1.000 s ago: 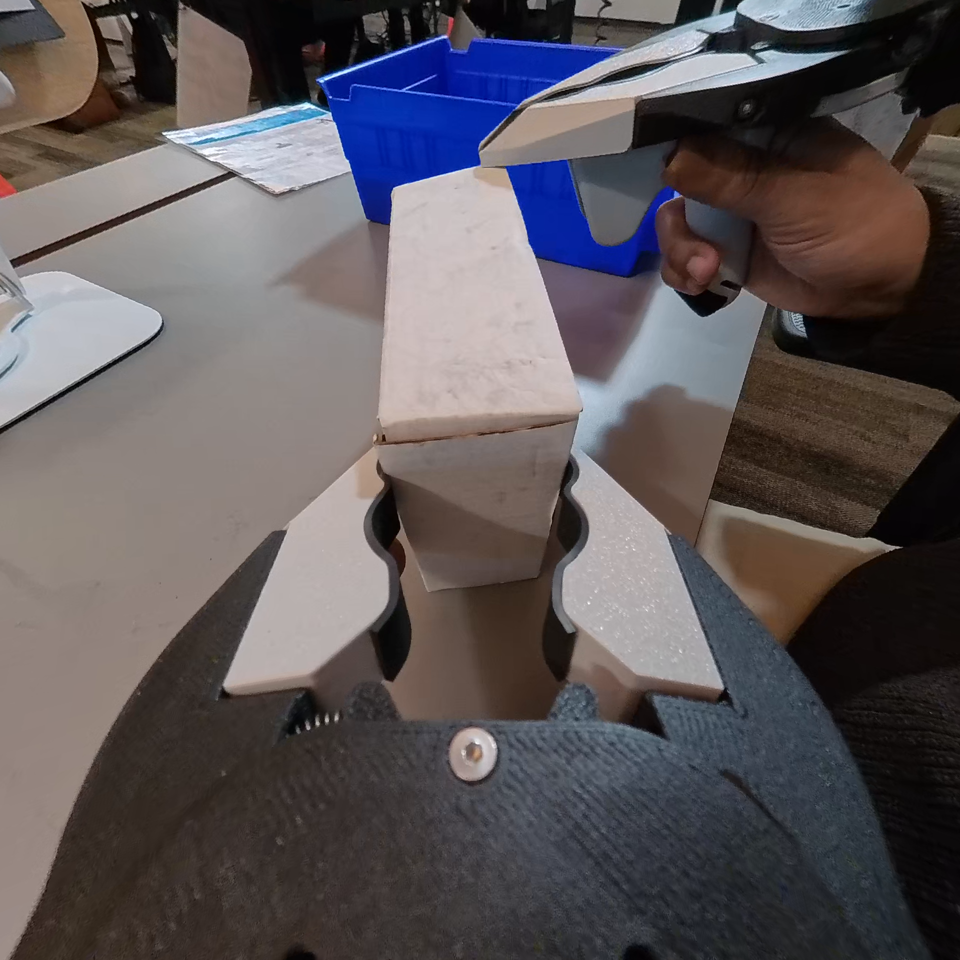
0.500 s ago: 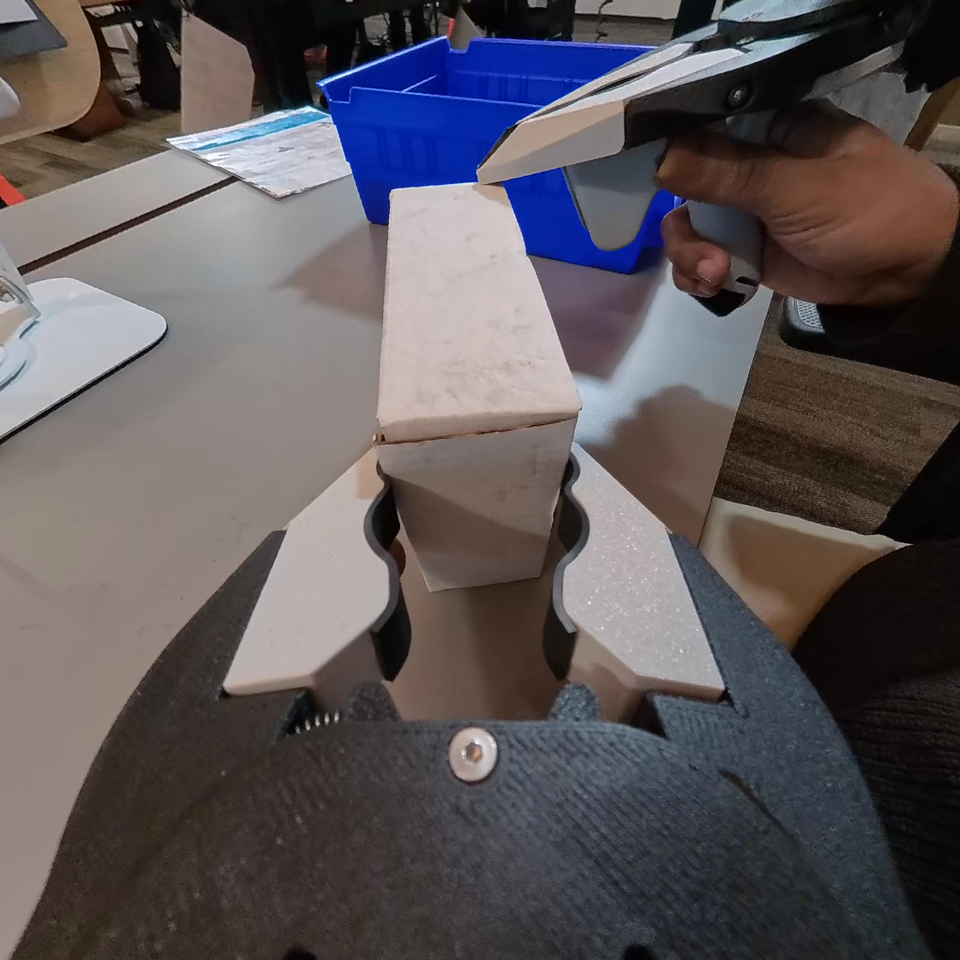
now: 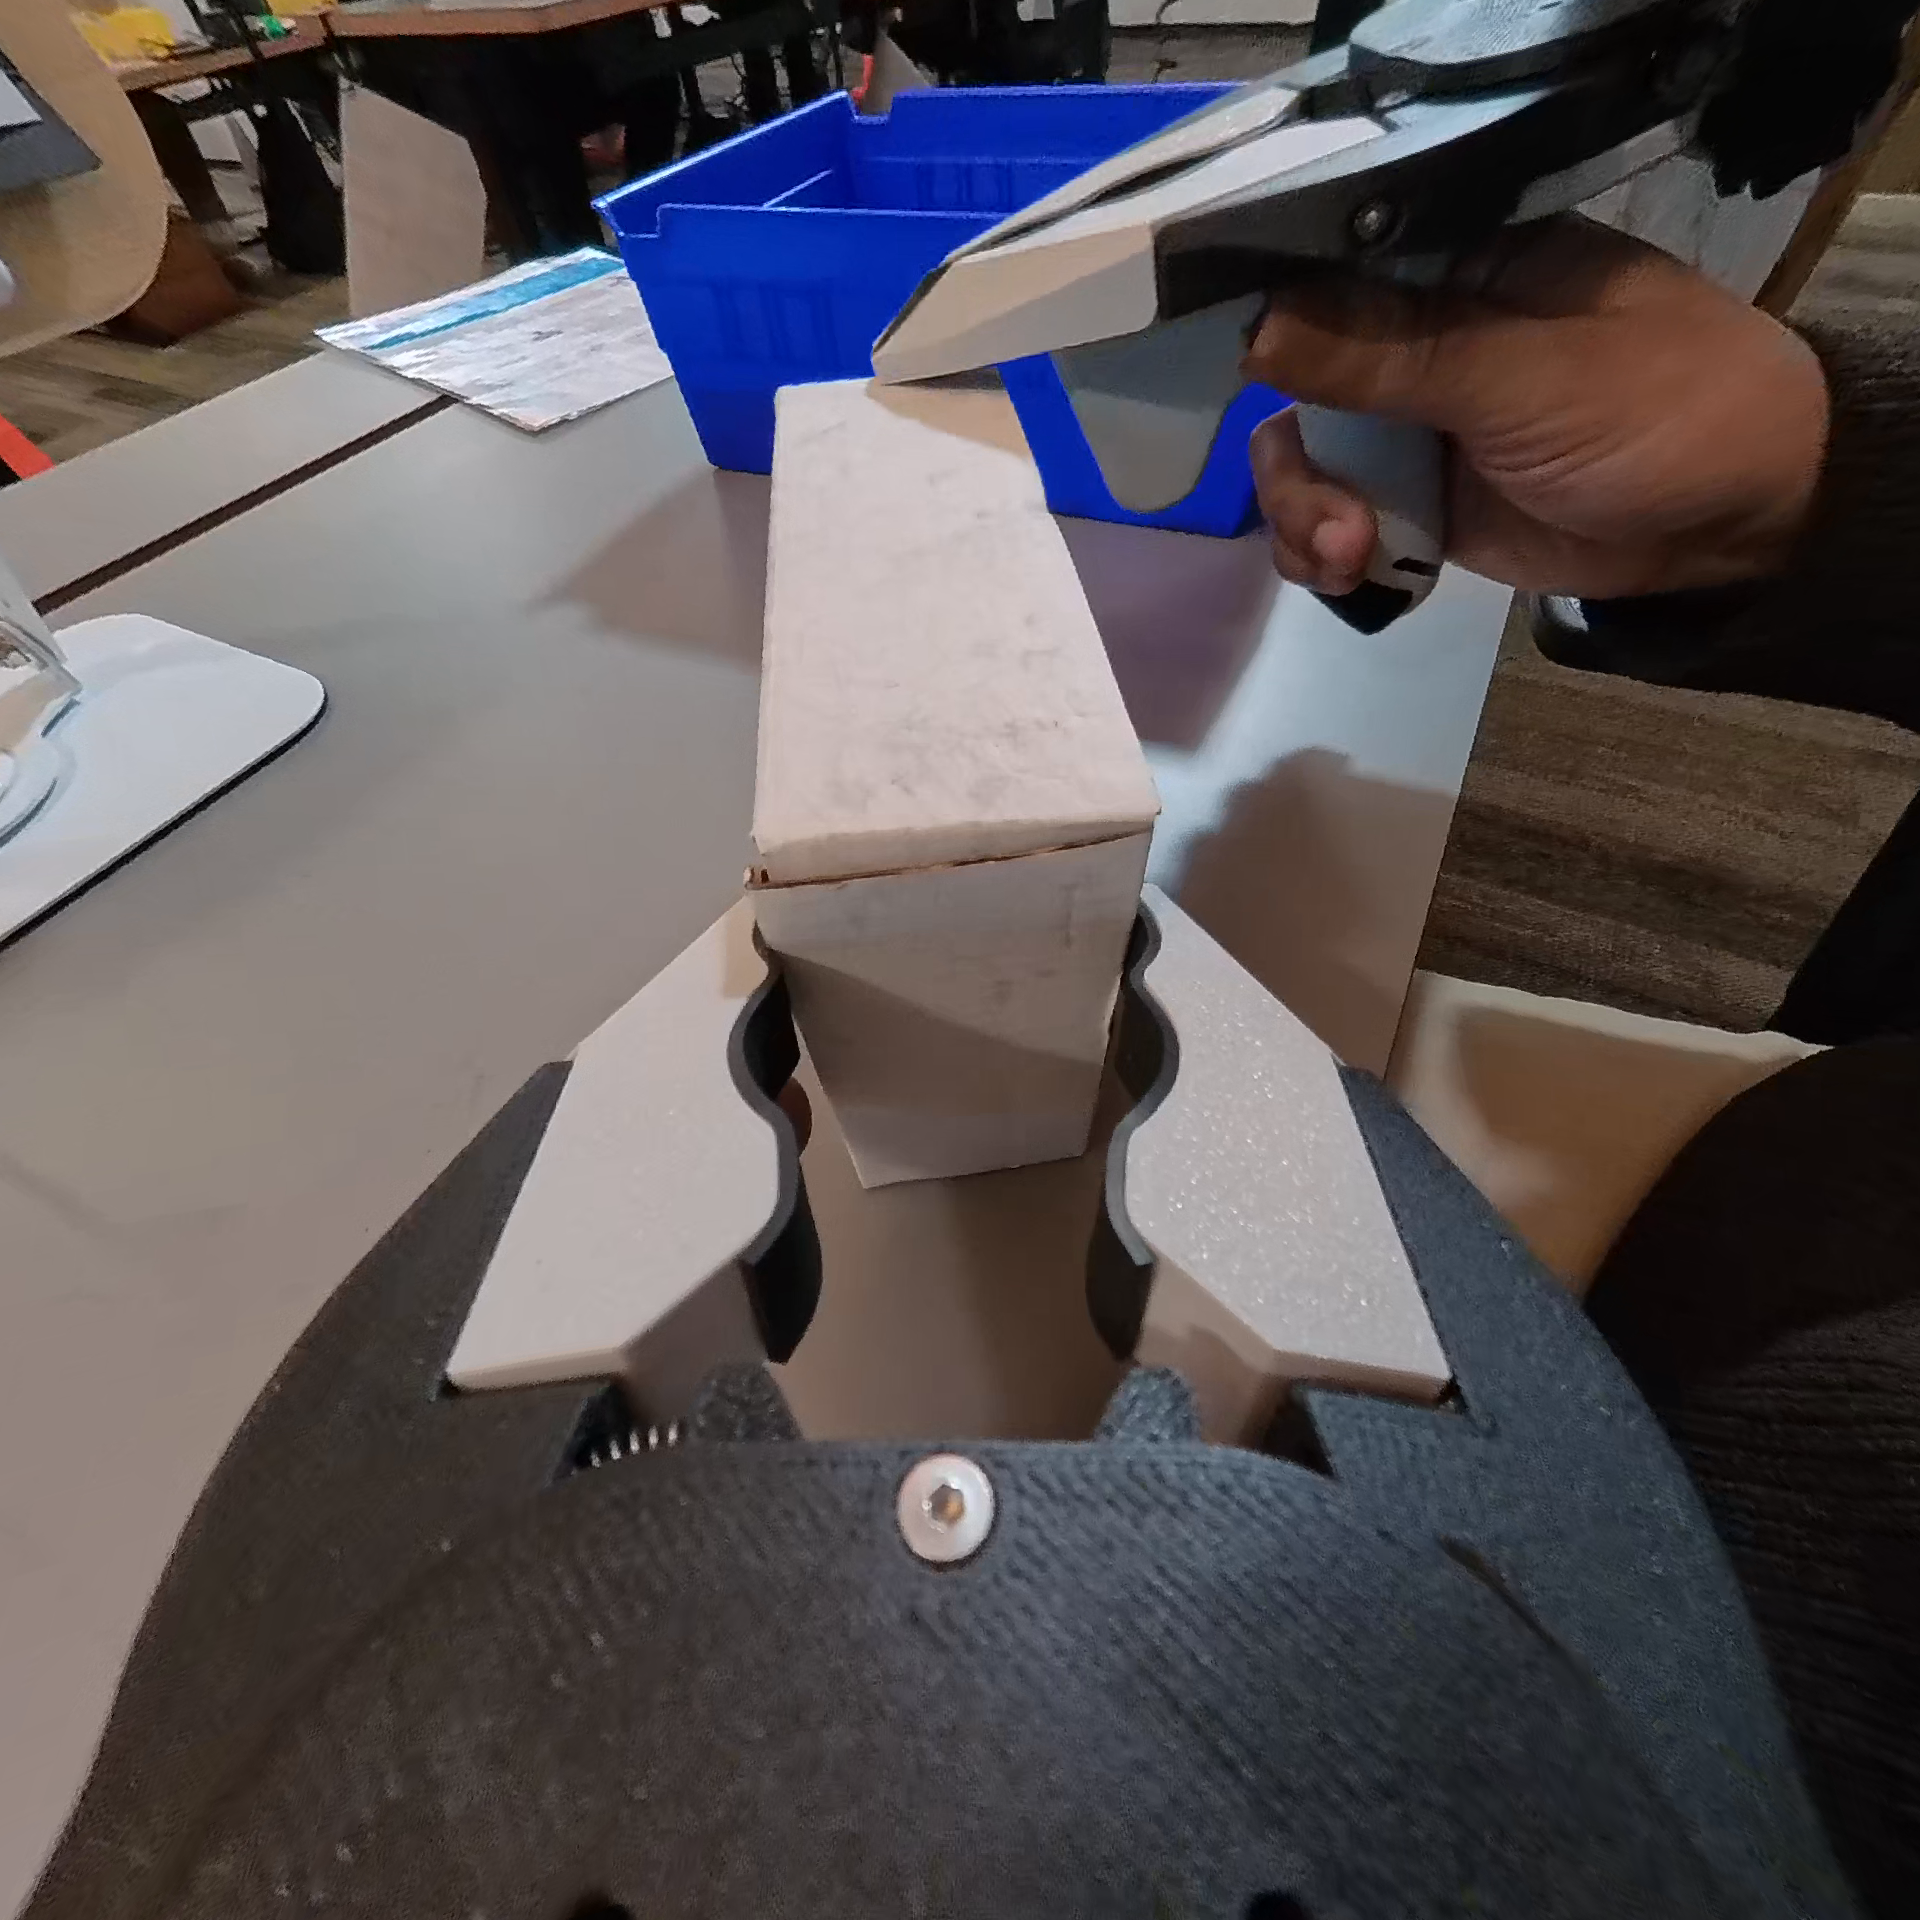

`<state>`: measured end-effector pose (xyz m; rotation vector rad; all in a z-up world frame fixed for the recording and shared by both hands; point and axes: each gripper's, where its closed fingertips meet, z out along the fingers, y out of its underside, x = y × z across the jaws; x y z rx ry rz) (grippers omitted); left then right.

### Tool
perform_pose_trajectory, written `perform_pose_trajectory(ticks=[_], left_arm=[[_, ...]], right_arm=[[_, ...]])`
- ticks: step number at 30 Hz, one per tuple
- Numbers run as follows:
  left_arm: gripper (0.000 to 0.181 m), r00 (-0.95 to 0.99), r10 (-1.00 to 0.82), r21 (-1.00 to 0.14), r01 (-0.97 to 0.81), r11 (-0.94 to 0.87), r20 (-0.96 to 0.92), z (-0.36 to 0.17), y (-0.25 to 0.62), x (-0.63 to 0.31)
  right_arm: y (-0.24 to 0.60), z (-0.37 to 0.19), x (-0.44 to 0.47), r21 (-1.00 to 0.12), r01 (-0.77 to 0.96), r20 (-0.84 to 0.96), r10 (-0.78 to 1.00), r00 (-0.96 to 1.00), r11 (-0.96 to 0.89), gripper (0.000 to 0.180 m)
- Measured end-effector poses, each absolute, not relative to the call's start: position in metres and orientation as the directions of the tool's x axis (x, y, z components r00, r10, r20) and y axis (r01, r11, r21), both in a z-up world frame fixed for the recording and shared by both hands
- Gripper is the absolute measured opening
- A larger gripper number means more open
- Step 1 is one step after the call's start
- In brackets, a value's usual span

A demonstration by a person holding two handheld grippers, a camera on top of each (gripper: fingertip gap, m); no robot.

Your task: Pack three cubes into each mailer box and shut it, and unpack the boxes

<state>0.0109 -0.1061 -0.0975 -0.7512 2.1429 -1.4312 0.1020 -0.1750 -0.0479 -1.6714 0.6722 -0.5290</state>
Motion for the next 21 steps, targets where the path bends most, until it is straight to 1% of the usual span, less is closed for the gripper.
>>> perform_pose_trajectory(ticks=[4, 8, 10, 12, 17, 21], left_arm=[[0.058, -0.749, -0.662, -0.933, -0.207, 0.293, -0.042, -0.098, -0.105, 0.012], [0.058, -0.750, -0.660, -0.933, -0.197, 0.303, -0.055, -0.098, -0.106, 0.011], [0.058, -0.749, -0.660, -0.932, -0.195, 0.305, -0.059, -0.097, -0.106, 0.011], [0.058, -0.748, -0.661, -0.932, -0.196, 0.304, -0.059, -0.097, -0.106, 0.011], [0.058, -0.747, -0.662, -0.932, -0.197, 0.303, -0.058, -0.098, -0.107, 0.011], [0.058, -0.747, -0.662, -0.932, -0.192, 0.308, -0.065, -0.097, -0.107, 0.011]], right_arm=[[-0.172, -0.049, 0.104, -0.972, -0.200, -0.064, -0.685, 0.726, -0.121, 0.000], [-0.173, -0.048, 0.102, -0.978, -0.150, -0.013, -0.681, 0.732, -0.143, 0.000], [-0.166, -0.044, 0.089, -0.982, -0.126, -0.011, -0.627, 0.779, -0.140, 0.000], [-0.152, -0.031, 0.070, -0.991, -0.082, -0.008, -0.559, 0.829, -0.107, 0.008], [-0.105, -0.026, 0.016, -0.987, 0.039, 0.100, -0.413, 0.905, -0.154, 0.002], [-0.081, -0.035, -0.004, -0.974, 0.084, 0.158, -0.358, 0.920, -0.212, 0.000]])
